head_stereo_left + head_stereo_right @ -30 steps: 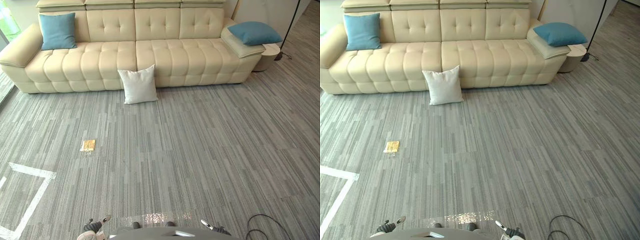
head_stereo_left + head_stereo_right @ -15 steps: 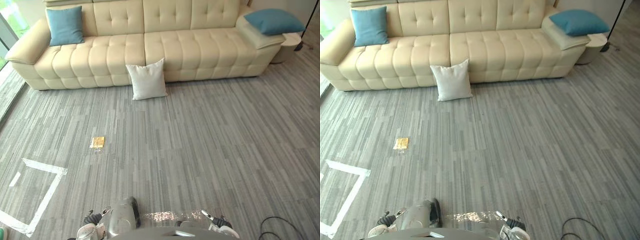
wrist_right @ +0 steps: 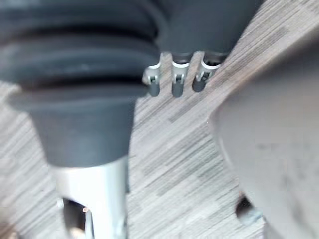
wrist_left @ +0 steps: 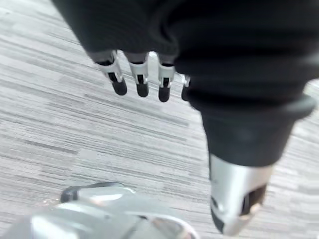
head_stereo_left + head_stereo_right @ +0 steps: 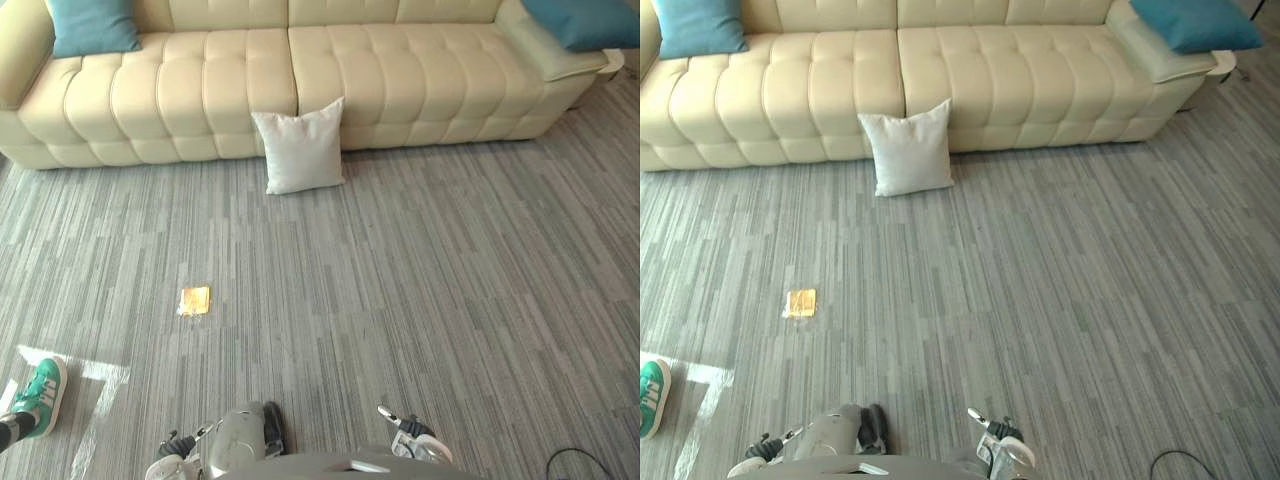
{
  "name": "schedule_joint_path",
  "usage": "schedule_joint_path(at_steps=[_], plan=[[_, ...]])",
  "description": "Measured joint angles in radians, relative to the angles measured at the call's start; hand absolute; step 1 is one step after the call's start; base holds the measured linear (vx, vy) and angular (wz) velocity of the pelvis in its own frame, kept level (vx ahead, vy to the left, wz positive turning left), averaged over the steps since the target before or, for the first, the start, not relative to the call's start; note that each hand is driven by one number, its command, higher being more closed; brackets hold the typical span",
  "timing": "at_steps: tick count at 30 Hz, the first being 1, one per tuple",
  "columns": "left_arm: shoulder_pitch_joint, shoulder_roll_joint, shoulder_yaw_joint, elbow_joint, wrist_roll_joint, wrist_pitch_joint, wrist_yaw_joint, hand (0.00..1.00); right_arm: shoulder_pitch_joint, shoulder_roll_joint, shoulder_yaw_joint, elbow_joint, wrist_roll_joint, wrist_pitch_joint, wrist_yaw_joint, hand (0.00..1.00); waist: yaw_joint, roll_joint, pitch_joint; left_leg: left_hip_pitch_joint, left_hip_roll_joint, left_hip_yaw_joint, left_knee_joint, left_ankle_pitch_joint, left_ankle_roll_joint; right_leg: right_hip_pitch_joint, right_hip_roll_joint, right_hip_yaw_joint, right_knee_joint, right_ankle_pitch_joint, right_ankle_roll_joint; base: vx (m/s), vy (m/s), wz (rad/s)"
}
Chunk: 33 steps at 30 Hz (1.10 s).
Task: Pick up cushions and gather them together orderly.
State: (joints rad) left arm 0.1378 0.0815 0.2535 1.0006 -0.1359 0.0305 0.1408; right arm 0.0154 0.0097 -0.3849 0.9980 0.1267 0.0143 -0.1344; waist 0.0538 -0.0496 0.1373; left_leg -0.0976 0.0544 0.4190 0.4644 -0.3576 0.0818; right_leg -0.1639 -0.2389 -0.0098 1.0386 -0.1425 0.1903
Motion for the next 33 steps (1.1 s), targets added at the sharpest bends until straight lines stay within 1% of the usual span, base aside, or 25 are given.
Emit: schedule_joint_path(at_steps=[1,3,5,6,8,9,10,11,12,13,15,17,18,19,20,21,22,24,26,28,29,30,31,32,33], plan=[[0.002,-0.001,-0.001,0.0,-0.001,0.001,0.0,0.0,0.002,-0.006,0.024,-0.011,-0.001,-0.003,0.0,0.0,-0.005,0.002,0.005,0.099,-0.002,0.003,-0.056,-0.02,-0.006,-0.058,0.002,-0.06,0.092,-0.036,-0.068,0.29,-0.045,-0.3],[-0.003,-0.001,-0.001,0.001,-0.009,0.001,-0.001,0.0,0.009,-0.009,0.036,-0.041,-0.001,-0.011,0.001,0.0,-0.016,0.004,0.007,0.182,-0.002,-0.002,-0.127,-0.023,-0.025,-0.155,0.007,-0.135,0.079,-0.078,-0.09,0.28,-0.074,-0.05],[-0.018,-0.004,0.004,0.005,-0.017,0.002,-0.001,0.0,0.014,-0.014,0.031,-0.062,0.007,-0.02,0.003,0.0,-0.036,0.008,0.014,0.243,0.001,-0.019,-0.184,-0.02,-0.047,-0.244,0.016,-0.198,-0.061,-0.103,-0.111,0.33,-0.128,0.34],[-0.037,-0.012,0.014,0.018,-0.017,0.004,-0.001,0.0,0.011,-0.018,0.018,-0.078,0.008,-0.02,0.002,0.0,-0.049,0.02,0.026,0.28,0.012,-0.038,-0.213,-0.025,-0.061,-0.271,0.024,-0.242,-0.196,-0.1,-0.122,0.43,-0.213,0.58],[-0.074,-0.035,0.021,0.037,-0.016,0.007,0.0,0.0,0.007,-0.023,0.01,-0.088,0.027,-0.021,0.002,0.0,-0.062,0.043,0.04,0.34,0.04,-0.074,-0.26,-0.032,-0.097,-0.294,0.063,-0.26,-0.436,-0.029,-0.144,0.51,-0.258,0.72],[-0.095,-0.06,0.021,0.04,-0.014,0.007,-0.001,0.0,0.009,-0.029,-0.002,-0.091,0.029,-0.021,0.002,0.0,-0.071,0.05,0.048,0.38,0.054,-0.102,-0.302,-0.036,-0.114,-0.289,0.086,-0.242,-0.618,0.074,-0.145,0.61,-0.302,0.88],[-0.114,-0.08,0.027,0.047,-0.004,0.006,-0.003,0.0,0.013,-0.032,-0.01,-0.088,0.035,-0.02,0.002,0.0,-0.079,0.056,0.052,0.426,0.069,-0.14,-0.34,-0.03,-0.127,-0.264,0.111,-0.241,-0.645,0.226,-0.203,0.62,-0.292,0.72],[-0.126,-0.092,0.029,0.056,0.0,0.006,-0.004,0.0,0.005,-0.039,-0.017,-0.086,0.034,-0.02,0.002,0.0,-0.071,0.076,0.063,0.439,0.079,-0.154,-0.353,-0.012,-0.122,-0.261,0.121,-0.251,-0.625,0.198,-0.19,0.62,-0.266,0.39],[-0.152,-0.106,0.029,0.059,0.012,0.003,-0.016,0.0,-0.021,-0.035,-0.029,-0.087,0.034,-0.024,0.002,0.0,-0.056,0.083,0.085,0.448,0.065,-0.198,-0.366,0.052,-0.129,-0.266,0.113,-0.247,-0.545,0.153,-0.211,0.54,-0.236,0.19],[-0.154,-0.124,0.043,0.051,0.015,0.003,-0.017,0.0,-0.025,-0.033,-0.03,-0.093,0.034,-0.024,0.003,0.0,-0.069,0.078,0.093,0.469,0.058,-0.21,-0.363,0.123,-0.131,-0.269,0.088,-0.243,-0.448,0.091,-0.229,0.6,-0.28,0.31],[-0.156,-0.139,0.049,0.048,0.02,0.001,-0.018,0.0,-0.013,-0.032,-0.016,-0.119,0.032,-0.022,0.005,0.0,-0.079,0.082,0.089,0.495,0.068,-0.246,-0.351,0.195,-0.159,-0.264,0.069,-0.243,-0.352,0.037,-0.249,0.53,-0.255,0.5],[-0.155,-0.151,0.052,0.042,0.02,0.002,-0.017,0.0,-0.009,-0.02,-0.007,-0.135,0.032,-0.018,0.019,0.0,-0.086,0.097,0.072,0.448,0.104,-0.291,-0.237,0.22,-0.179,-0.218,0.098,-0.255,-0.374,-0.025,-0.237,0.48,-0.236,0.32],[-0.156,-0.156,0.068,0.028,0.02,0.003,-0.017,0.0,-0.007,-0.014,0.001,-0.15,0.024,-0.018,0.024,0.0,-0.087,0.101,0.073,0.372,0.123,-0.328,-0.065,0.233,-0.202,-0.165,0.119,-0.26,-0.432,-0.087,-0.214,0.51,-0.168,-0.04],[-0.156,-0.16,0.081,0.014,0.02,0.005,-0.017,0.0,-0.005,-0.018,0.006,-0.164,0.024,-0.018,0.024,0.0,-0.087,0.124,0.082,0.273,0.155,-0.367,0.145,0.312,-0.273,-0.123,0.145,-0.268,-0.464,-0.093,-0.222,0.5,-0.117,-0.3],[-0.151,-0.16,0.082,-0.002,0.02,0.005,-0.017,0.0,0.002,-0.022,0.016,-0.175,0.024,-0.017,0.023,0.0,-0.077,0.135,0.086,0.178,0.183,-0.38,0.361,0.408,-0.305,-0.068,0.175,-0.253,-0.504,-0.099,-0.231,0.48,-0.072,-0.43],[-0.151,-0.16,0.083,-0.006,0.02,0.005,-0.017,0.0,0.005,-0.022,0.021,-0.175,0.023,-0.017,0.022,0.0,-0.073,0.131,0.089,0.142,0.198,-0.37,0.448,0.39,-0.298,-0.042,0.188,-0.246,-0.523,-0.101,-0.234,0.36,-0.01,-0.6],[-0.151,-0.158,0.09,-0.014,0.019,0.005,-0.02,0.0,0.006,-0.018,0.025,-0.174,0.024,-0.017,0.022,0.0,-0.062,0.14,0.093,0.083,0.229,-0.329,0.585,0.327,-0.271,0.03,0.211,-0.226,-0.567,-0.103,-0.239,0.42,-0.003,-0.56],[-0.15,-0.151,0.097,-0.047,0.006,0.004,-0.02,0.0,0.004,-0.009,0.035,-0.156,0.024,-0.017,0.02,0.0,-0.044,0.112,0.103,-0.021,0.239,-0.24,0.654,0.212,-0.191,0.166,0.208,-0.189,-0.658,-0.12,-0.231,0.42,0.036,-0.49],[-0.149,-0.149,0.097,-0.064,-0.01,0.001,-0.02,0.0,0.009,-0.011,0.05,-0.155,0.025,-0.016,0.017,0.0,-0.031,0.114,0.102,-0.122,0.241,-0.186,0.605,0.156,-0.169,0.234,0.194,-0.167,-0.717,-0.129,-0.205,0.35,0.149,-0.35],[-0.144,-0.133,0.088,-0.076,-0.016,-0.003,-0.019,0.0,0.012,-0.01,0.069,-0.155,0.025,-0.011,0.017,0.0,-0.02,0.109,0.102,-0.213,0.233,-0.099,0.404,0.115,-0.14,0.303,0.152,-0.147,-0.761,-0.145,-0.156,0.47,0.278,-0.38],[-0.136,-0.129,0.087,-0.075,-0.015,-0.004,-0.017,0.0,0.016,-0.007,0.067,-0.155,0.025,-0.009,0.016,0.0,-0.016,0.106,0.101,-0.225,0.214,-0.06,0.209,0.13,-0.131,0.345,0.122,-0.138,-0.778,-0.153,-0.127,0.51,0.317,-0.3],[-0.119,-0.131,0.086,-0.075,-0.014,-0.004,-0.016,0.0,0.023,-0.007,0.068,-0.155,0.025,-0.01,0.016,0.0,-0.012,0.11,0.092,-0.212,0.194,-0.062,0.021,0.202,-0.131,0.372,0.107,-0.129,-0.79,-0.17,-0.097,0.63,0.398,-0.4],[-0.102,-0.126,0.092,-0.074,-0.017,-0.006,-0.018,0.0,0.031,-0.003,0.073,-0.143,0.023,-0.008,0.016,0.0,-0.001,0.091,0.082,-0.191,0.158,-0.048,-0.008,0.306,-0.081,0.398,0.083,-0.094,-0.802,-0.179,-0.074,0.61,0.381,-0.22],[-0.105,-0.11,0.093,-0.076,-0.007,-0.013,-0.013,0.0,0.02,0.025,0.112,-0.131,0.023,-0.005,0.019,0.0,-0.001,0.059,0.058,-0.193,0.134,-0.027,-0.028,0.29,-0.073,0.385,0.076,-0.07,-0.857,-0.111,-0.116,0.58,0.368,-0.19],[-0.103,-0.108,0.093,-0.073,-0.005,-0.013,-0.013,0.0,0.012,0.035,0.115,-0.126,0.023,-0.006,0.019,0.0,0.004,0.055,0.055,-0.193,0.133,-0.026,-0.024,0.286,-0.072,0.38,0.083,-0.06,-0.871,-0.082,-0.12,0.44,0.278,-0.04]])
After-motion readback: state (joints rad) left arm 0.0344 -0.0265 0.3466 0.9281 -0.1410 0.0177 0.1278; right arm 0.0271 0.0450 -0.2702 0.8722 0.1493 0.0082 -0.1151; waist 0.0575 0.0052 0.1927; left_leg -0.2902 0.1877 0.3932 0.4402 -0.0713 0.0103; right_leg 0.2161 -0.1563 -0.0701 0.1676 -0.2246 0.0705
